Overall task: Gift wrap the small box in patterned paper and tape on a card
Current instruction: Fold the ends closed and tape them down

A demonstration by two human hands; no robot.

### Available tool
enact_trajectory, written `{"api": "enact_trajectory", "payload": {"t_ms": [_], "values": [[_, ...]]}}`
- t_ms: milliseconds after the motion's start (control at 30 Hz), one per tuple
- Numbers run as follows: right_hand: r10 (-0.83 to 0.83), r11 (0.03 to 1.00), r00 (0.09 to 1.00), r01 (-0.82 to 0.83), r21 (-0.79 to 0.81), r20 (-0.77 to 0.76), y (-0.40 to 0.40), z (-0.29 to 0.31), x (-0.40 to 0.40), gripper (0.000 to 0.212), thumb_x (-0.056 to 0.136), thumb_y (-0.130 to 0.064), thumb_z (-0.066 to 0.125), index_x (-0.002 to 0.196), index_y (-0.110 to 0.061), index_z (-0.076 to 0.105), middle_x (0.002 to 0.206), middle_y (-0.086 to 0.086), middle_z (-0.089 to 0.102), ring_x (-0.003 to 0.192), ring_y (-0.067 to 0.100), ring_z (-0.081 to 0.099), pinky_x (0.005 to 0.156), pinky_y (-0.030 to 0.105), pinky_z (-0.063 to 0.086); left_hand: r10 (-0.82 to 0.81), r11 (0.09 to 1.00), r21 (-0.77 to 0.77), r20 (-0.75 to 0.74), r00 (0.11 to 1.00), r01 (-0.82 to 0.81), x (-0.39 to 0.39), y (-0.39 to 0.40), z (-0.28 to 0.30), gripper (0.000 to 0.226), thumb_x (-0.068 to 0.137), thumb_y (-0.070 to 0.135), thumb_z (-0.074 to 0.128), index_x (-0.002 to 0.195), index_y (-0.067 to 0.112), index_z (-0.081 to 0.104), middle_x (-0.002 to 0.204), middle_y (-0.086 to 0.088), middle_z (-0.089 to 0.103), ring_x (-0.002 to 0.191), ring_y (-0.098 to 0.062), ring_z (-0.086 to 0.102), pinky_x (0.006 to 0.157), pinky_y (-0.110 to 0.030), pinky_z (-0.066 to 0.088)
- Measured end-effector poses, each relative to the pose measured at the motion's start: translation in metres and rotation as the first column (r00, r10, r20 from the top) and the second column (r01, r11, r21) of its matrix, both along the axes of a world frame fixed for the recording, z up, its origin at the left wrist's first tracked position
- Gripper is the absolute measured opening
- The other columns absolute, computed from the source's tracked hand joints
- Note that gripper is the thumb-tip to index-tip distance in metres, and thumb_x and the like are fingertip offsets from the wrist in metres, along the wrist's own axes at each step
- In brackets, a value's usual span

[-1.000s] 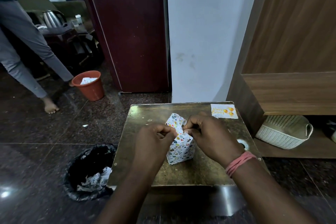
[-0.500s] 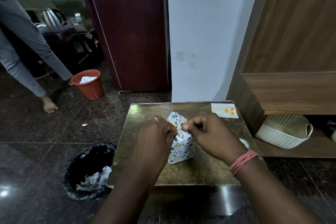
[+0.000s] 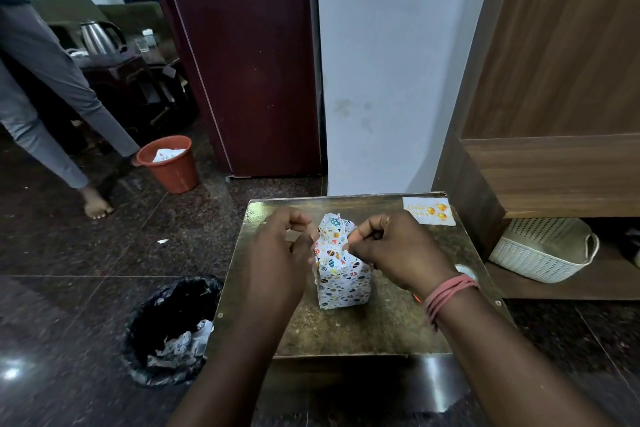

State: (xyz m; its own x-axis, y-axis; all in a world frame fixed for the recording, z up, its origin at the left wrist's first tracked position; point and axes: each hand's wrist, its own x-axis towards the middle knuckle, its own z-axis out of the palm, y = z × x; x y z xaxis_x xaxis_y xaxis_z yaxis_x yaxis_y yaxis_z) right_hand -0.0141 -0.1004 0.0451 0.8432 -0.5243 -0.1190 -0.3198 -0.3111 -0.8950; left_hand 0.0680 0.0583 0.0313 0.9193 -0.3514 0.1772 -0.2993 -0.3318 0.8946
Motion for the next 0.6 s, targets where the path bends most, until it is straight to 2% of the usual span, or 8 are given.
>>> {"api": "enact_trajectory", "payload": {"t_ms": [67, 133, 233, 333, 400, 500, 600], "values": [[-0.012, 1.0, 1.0, 0.012, 0.006, 0.01, 0.001, -0.001, 0.001, 0.006, 0.081, -0.012, 0.082, 0.078, -0.013, 0.076, 0.065, -0.003, 0.071, 0.053, 0.001, 0.057, 0.058, 0.022, 0.048, -0.037, 0.998, -0.049, -0.142, 0.989, 0.03, 0.007, -0.003, 0.002, 0.02, 0.093, 0.009, 0.074, 0.111, 0.018, 0.076, 0.097, 0.0, 0.077, 0.069, -0.01, 0.074, 0.062, -0.025, 0.061], [-0.022, 1.0, 0.999, 0.022, 0.018, 0.024, 0.002, -0.003, 0.002, 0.006, 0.081, -0.013, 0.081, 0.077, -0.013, 0.077, 0.067, -0.001, 0.073, 0.057, 0.004, 0.06, 0.064, 0.026, 0.052, -0.058, 0.998, -0.048, -0.23, 0.971, 0.048, 0.015, -0.003, 0.003, 0.016, 0.089, 0.012, 0.079, 0.105, 0.014, 0.08, 0.085, -0.001, 0.079, 0.063, -0.009, 0.073, 0.057, -0.016, 0.054], [-0.025, 1.0, 0.999, 0.026, -0.018, 0.029, 0.003, -0.008, 0.002, 0.008, 0.08, -0.02, 0.081, 0.075, -0.015, 0.077, 0.067, -0.004, 0.074, 0.061, 0.007, 0.066, 0.066, 0.029, 0.056, -0.107, 0.994, -0.042, -0.257, 0.96, 0.1, 0.023, -0.003, 0.001, 0.009, 0.083, 0.014, 0.085, 0.091, 0.015, 0.081, 0.074, 0.001, 0.077, 0.061, -0.01, 0.066, 0.059, -0.02, 0.052], [-0.035, 0.997, 0.998, 0.038, -0.067, 0.052, 0.005, -0.01, 0.002, 0.013, 0.08, -0.027, 0.082, 0.074, -0.017, 0.077, 0.063, -0.007, 0.072, 0.057, 0.002, 0.063, 0.06, 0.026, 0.051, -0.128, 0.992, -0.033, -0.249, 0.96, 0.123, 0.025, -0.005, -0.001, 0.013, 0.076, 0.011, 0.089, 0.081, 0.012, 0.077, 0.062, 0.004, 0.069, 0.056, -0.004, 0.059, 0.057, -0.018, 0.048], [-0.036, 0.996, 0.997, 0.041, -0.074, 0.068, 0.006, -0.01, 0.004, 0.016, 0.08, -0.029, 0.082, 0.073, -0.016, 0.077, 0.061, -0.007, 0.07, 0.054, 0.0, 0.06, 0.059, 0.025, 0.049, -0.129, 0.992, -0.029, -0.24, 0.962, 0.126, 0.026, -0.006, -0.002, 0.016, 0.074, 0.013, 0.091, 0.078, 0.012, 0.076, 0.06, 0.004, 0.067, 0.055, -0.004, 0.058, 0.056, -0.019, 0.046], [-0.036, 0.996, 0.997, 0.042, -0.073, 0.074, 0.006, -0.01, 0.006, 0.019, 0.081, -0.031, 0.08, 0.072, -0.015, 0.076, 0.06, -0.006, 0.068, 0.052, 0.002, 0.056, 0.057, 0.026, 0.047, -0.14, 0.99, -0.035, -0.229, 0.963, 0.135, 0.029, -0.007, -0.003, 0.02, 0.073, 0.017, 0.092, 0.082, 0.012, 0.075, 0.062, 0.005, 0.066, 0.056, -0.003, 0.059, 0.056, -0.02, 0.046], [-0.012, 0.998, 0.998, 0.017, -0.068, 0.068, 0.006, -0.01, 0.005, 0.016, 0.082, -0.028, 0.078, 0.073, -0.015, 0.075, 0.059, -0.006, 0.067, 0.051, 0.003, 0.055, 0.057, 0.026, 0.047, -0.192, 0.981, -0.055, -0.235, 0.953, 0.184, 0.029, -0.006, -0.004, 0.027, 0.077, 0.016, 0.09, 0.1, 0.022, 0.078, 0.068, 0.006, 0.066, 0.059, -0.001, 0.06, 0.063, -0.02, 0.046]]}}
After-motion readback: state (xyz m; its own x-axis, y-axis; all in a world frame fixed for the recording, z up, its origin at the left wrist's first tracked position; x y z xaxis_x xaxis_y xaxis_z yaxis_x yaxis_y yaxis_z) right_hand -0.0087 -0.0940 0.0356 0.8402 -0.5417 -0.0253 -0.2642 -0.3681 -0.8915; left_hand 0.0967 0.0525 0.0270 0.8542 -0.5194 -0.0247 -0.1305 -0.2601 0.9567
